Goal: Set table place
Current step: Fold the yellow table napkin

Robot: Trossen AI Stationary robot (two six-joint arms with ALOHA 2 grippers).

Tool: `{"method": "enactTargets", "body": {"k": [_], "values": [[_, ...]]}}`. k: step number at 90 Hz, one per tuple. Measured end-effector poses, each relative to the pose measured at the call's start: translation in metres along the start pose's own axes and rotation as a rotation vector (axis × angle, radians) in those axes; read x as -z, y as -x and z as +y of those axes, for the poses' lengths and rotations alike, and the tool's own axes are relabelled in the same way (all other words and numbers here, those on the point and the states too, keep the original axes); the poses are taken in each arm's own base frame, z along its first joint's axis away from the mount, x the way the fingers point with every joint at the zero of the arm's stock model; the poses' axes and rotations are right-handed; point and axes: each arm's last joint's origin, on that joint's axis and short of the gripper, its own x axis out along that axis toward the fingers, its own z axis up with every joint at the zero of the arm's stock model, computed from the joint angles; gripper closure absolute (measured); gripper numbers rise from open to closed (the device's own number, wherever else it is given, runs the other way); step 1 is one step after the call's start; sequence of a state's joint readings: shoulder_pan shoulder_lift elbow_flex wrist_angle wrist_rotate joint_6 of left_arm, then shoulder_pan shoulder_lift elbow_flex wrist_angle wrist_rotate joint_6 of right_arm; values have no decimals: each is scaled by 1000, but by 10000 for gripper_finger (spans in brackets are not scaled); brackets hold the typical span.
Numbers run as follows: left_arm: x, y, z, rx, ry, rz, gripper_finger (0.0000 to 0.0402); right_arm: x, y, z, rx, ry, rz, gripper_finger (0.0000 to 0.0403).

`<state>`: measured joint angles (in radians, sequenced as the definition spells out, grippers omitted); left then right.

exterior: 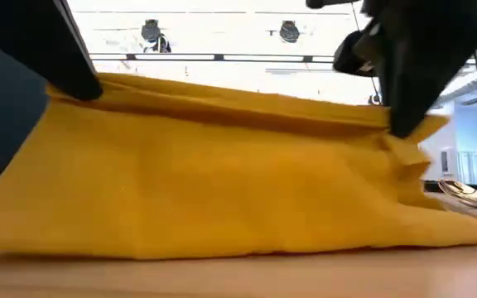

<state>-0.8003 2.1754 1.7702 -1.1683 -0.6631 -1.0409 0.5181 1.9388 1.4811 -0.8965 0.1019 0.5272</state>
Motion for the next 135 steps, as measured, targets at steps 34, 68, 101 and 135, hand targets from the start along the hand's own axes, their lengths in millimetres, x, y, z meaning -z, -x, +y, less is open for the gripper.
{"method": "enactTargets", "body": {"k": [34, 68, 101, 135], "values": [[-6, -9, 11, -55, -13, 34, 401, -17, -4, -37, -3, -11, 22, 403], [-7, -9, 10, -48, 11, 29, 401, -18, -4, -37, -10, -25, 22, 322], [-4, -7, 8, -35, 69, 36, 401, -19, -4, -40, 58, -37, -6, 246], [-3, -7, 6, -6, 109, 72, 401, -14, -3, -40, 92, -73, 30, 251]]}}
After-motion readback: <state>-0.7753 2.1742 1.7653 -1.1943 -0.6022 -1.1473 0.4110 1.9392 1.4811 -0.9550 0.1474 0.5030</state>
